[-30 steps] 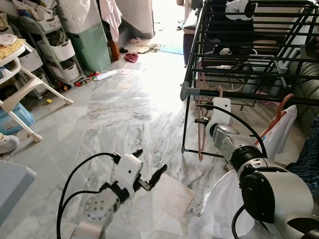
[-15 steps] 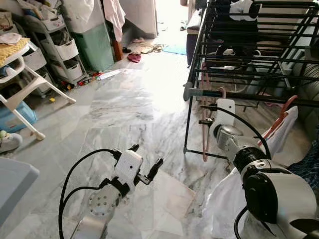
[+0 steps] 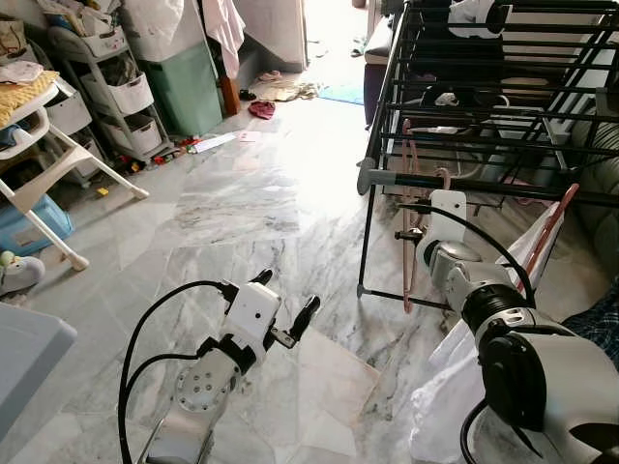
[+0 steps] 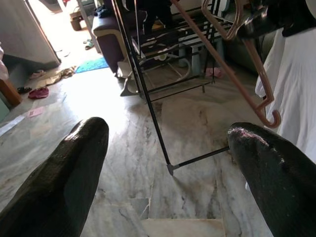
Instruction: Hang hanger
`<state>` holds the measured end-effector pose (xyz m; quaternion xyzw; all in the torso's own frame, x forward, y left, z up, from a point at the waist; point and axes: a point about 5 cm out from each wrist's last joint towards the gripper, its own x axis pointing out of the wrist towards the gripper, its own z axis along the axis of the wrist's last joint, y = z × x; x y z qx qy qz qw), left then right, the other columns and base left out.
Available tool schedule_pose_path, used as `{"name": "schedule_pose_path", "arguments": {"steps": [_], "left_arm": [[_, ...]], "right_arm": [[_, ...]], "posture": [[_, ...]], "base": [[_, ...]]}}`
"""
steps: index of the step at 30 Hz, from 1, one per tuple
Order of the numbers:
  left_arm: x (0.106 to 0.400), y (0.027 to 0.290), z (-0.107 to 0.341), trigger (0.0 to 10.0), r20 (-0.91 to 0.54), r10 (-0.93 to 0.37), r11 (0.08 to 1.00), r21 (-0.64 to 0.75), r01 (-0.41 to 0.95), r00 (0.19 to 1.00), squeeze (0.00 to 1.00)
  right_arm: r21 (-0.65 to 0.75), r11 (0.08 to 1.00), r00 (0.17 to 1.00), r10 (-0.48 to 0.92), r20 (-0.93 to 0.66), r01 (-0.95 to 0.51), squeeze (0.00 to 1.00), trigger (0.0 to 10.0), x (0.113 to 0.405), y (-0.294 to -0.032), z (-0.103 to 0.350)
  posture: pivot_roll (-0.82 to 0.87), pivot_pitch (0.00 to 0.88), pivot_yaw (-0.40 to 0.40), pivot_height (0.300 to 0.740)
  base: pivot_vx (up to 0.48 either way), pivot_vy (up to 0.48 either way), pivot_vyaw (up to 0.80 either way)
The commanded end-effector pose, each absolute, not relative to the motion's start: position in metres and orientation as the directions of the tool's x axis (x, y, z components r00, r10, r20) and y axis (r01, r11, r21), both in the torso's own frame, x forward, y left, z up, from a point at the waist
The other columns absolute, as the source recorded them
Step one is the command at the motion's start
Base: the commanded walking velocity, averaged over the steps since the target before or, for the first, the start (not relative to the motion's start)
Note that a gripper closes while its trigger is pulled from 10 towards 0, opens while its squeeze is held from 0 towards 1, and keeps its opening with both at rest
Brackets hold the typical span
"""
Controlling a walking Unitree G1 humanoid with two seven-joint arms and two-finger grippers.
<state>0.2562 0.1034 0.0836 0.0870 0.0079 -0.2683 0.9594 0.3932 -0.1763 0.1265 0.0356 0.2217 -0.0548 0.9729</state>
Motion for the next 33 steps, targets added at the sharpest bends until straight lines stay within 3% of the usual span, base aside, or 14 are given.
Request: {"name": "schedule_pose_path", "arguments": {"steps": [1, 4, 23, 24, 25, 33], "left_arm": [[0.256, 0.106, 0.081, 10.0, -0.073, -0.501, 0.845, 0.174, 0.506, 0.862, 0.00], [0.255, 0.106, 0.081, 10.0, -0.074, -0.496, 0.847, 0.180, 0.501, 0.865, 0.00], [0.257, 0.105, 0.078, 10.0, -0.090, -0.504, 0.839, 0.185, 0.512, 0.859, 0.00], [0.257, 0.105, 0.078, 10.0, -0.092, -0.503, 0.839, 0.185, 0.511, 0.859, 0.00], [0.257, 0.105, 0.078, 10.0, -0.092, -0.503, 0.839, 0.185, 0.511, 0.859, 0.00], [0.257, 0.104, 0.077, 10.0, -0.090, -0.501, 0.841, 0.184, 0.509, 0.860, 0.00]], "right_arm": [[0.059, 0.986, 0.906, -0.118, -0.407, 0.155, 0.00, 10.0, 0.398, -0.179, 0.137], [0.082, 0.977, 0.900, -0.147, -0.410, 0.197, 0.00, 10.0, 0.396, -0.186, 0.134], [0.090, 0.987, 0.820, -0.059, -0.569, 0.134, 0.00, 10.0, 0.370, -0.177, 0.082], [0.112, 0.986, 0.824, -0.040, -0.565, 0.125, 0.38, 10.0, 0.370, -0.174, 0.083], [0.118, 0.986, 0.826, -0.032, -0.562, 0.118, 1.00, 10.0, 0.371, -0.172, 0.083], [0.065, 0.995, 0.852, -0.029, -0.523, 0.074, 1.00, 10.0, 0.375, -0.170, 0.090]], "posture": [[0.07, 0.018, 0.068, 0.740], [0.07, 0.017, 0.066, 0.740], [0.06, 0.018, 0.075, 0.740], [0.06, 0.018, 0.075, 0.740], [0.06, 0.018, 0.075, 0.740], [0.06, 0.016, 0.071, 0.740]], "base": [[0.000, 0.000, 0.00], [0.000, 0.000, 0.00], [0.000, 0.000, 0.00], [0.000, 0.000, 0.00], [0.000, 0.000, 0.00], [0.000, 0.000, 0.00]]}}
